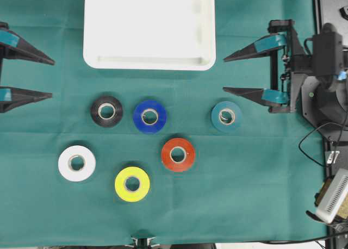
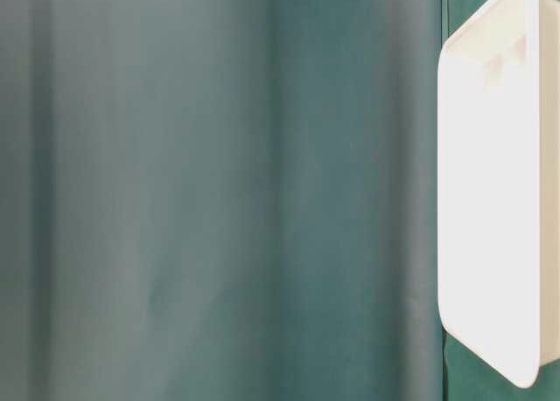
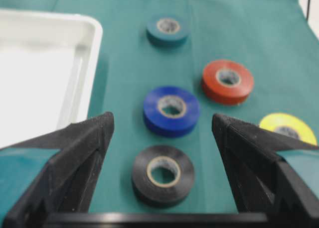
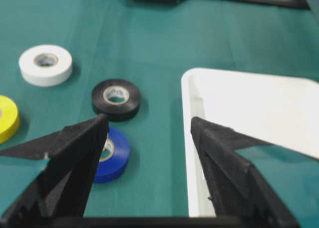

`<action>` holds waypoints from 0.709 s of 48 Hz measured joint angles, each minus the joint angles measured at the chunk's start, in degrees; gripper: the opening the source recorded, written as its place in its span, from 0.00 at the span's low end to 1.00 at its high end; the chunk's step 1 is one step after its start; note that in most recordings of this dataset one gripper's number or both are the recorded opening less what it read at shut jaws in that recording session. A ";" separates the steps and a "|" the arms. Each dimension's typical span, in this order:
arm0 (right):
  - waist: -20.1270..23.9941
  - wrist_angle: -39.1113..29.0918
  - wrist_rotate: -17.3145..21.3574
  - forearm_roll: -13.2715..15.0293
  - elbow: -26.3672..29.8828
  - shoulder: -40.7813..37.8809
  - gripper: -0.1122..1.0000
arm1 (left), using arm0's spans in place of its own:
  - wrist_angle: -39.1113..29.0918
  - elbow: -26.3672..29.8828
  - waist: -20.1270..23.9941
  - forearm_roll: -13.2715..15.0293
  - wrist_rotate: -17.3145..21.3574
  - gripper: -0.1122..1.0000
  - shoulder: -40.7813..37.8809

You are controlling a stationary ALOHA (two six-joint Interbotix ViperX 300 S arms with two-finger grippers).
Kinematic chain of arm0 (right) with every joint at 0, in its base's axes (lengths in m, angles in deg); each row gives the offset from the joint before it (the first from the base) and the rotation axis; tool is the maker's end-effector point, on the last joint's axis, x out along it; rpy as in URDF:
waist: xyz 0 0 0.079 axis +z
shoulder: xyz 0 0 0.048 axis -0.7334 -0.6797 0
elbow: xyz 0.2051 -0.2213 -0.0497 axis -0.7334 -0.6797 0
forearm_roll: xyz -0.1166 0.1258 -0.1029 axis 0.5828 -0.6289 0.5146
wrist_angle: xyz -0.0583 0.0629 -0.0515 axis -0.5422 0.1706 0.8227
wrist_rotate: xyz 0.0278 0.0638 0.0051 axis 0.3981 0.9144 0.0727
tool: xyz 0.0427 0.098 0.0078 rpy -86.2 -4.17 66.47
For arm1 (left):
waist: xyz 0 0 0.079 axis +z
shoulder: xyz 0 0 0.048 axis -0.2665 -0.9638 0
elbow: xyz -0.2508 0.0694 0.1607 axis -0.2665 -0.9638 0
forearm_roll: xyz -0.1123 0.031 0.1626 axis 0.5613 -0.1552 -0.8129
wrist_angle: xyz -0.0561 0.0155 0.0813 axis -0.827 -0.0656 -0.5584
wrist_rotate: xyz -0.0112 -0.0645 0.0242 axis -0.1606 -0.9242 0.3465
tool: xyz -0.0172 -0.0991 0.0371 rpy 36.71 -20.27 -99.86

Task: Put the tape alternately from left to right into the white case.
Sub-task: 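Move both grippers inward toward the tape rolls, opening them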

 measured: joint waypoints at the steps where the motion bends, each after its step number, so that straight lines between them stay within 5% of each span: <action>1: 0.00 -0.09 0.18 0.00 0.26 -0.35 0.71 | -0.26 0.09 0.00 0.00 -0.26 0.88 -0.44; 34: 0.00 -10.63 4.22 0.00 9.84 -13.80 0.71 | -7.29 7.29 1.14 0.00 -0.62 0.88 -12.74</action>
